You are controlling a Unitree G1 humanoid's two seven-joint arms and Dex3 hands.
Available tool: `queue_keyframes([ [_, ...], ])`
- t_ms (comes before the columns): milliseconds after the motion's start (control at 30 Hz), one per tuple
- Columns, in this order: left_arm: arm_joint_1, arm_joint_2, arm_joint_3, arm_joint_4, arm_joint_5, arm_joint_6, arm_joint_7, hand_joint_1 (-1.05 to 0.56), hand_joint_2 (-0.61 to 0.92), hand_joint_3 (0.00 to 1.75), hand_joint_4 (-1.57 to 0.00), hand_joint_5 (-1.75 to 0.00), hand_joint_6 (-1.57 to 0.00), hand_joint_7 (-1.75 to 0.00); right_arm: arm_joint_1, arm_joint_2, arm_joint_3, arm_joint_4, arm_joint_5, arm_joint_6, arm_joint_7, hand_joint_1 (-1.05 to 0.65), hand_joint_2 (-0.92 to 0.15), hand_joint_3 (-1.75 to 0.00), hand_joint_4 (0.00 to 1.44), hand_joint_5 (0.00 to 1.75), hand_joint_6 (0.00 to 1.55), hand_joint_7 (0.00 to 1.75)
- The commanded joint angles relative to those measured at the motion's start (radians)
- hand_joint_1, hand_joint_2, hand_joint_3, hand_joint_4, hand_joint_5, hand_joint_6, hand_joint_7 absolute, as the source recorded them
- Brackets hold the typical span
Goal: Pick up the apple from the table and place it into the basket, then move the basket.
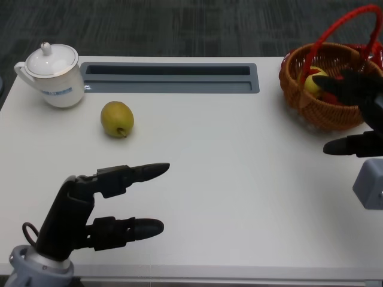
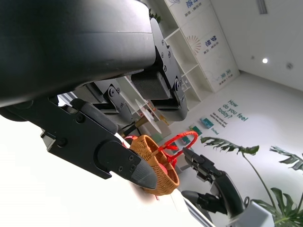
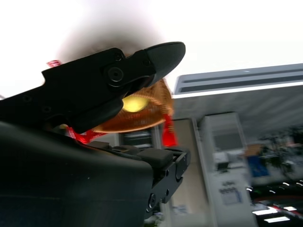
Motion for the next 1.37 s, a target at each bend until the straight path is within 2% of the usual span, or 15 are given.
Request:
queue_keyframes([
  [33, -0.007, 0.016, 0.009, 0.002, -0.015, -0.014, -0.013, -0.41, 0.72, 0.00, -0.90, 0.00, -0.84, 0.00, 0.093, -0.014, -0.015, -0.097, 0.020, -0.120, -0.044, -0.75, -0.86, 0.00, 0.37, 0.03, 0.42, 0.02],
  [100, -0.008, 0.019, 0.010, -0.002, -0.020, -0.012, -0.018, -0.41, 0.72, 0.00, -0.89, 0.00, -0.84, 0.00, 0.154, 0.002, -0.028, -0.160, 0.034, -0.192, -0.061, -0.68, -0.84, 0.00, 0.41, 0.03, 0.46, 0.03],
  [233, -0.007, 0.026, 0.014, -0.003, -0.024, -0.009, -0.023, -0.42, 0.73, 0.00, -0.89, 0.00, -0.83, 0.00, 0.254, 0.045, -0.057, -0.262, 0.070, -0.268, -0.059, -0.61, -0.83, 0.00, 0.46, 0.03, 0.47, 0.01],
  [433, -0.008, 0.033, 0.016, 0.001, -0.044, -0.008, -0.038, -0.42, 0.73, 0.00, -0.89, 0.00, -0.83, 0.00, 0.320, 0.119, -0.058, -0.278, 0.242, -0.358, 0.124, -0.55, -0.83, -0.01, 0.48, 0.01, 0.48, 0.00],
  [700, 0.016, 0.043, 0.028, -0.022, -0.067, 0.000, -0.062, -0.43, 0.73, 0.00, -0.88, 0.00, -0.82, 0.00, 0.332, 0.241, -0.069, -0.222, 0.387, -0.359, 0.317, -0.49, -0.83, 0.00, 0.58, 0.03, 0.53, 0.02],
  [900, 0.035, 0.051, 0.030, -0.036, -0.080, -0.004, -0.075, -0.43, 0.74, 0.00, -0.87, 0.00, -0.82, 0.00, 0.315, 0.308, -0.100, -0.169, 0.483, -0.367, 0.448, -0.40, -0.81, 0.00, 0.69, 0.03, 0.61, 0.02],
  [1133, 0.049, 0.067, 0.032, -0.055, -0.083, 0.003, -0.080, -0.44, 0.74, 0.00, -0.87, 0.00, -0.80, 0.00, 0.309, 0.358, -0.139, -0.157, 0.556, -0.368, 0.573, -0.37, -0.81, 0.00, 0.73, 0.02, 0.64, 0.01],
  [1367, 0.050, 0.076, 0.028, -0.066, -0.104, 0.005, -0.103, -0.42, 0.74, 0.00, -0.86, 0.00, -0.78, 0.00, 0.310, 0.378, -0.173, -0.162, 0.561, -0.369, 0.621, -0.39, -0.82, 0.00, 0.74, 0.01, 0.65, 0.01],
])
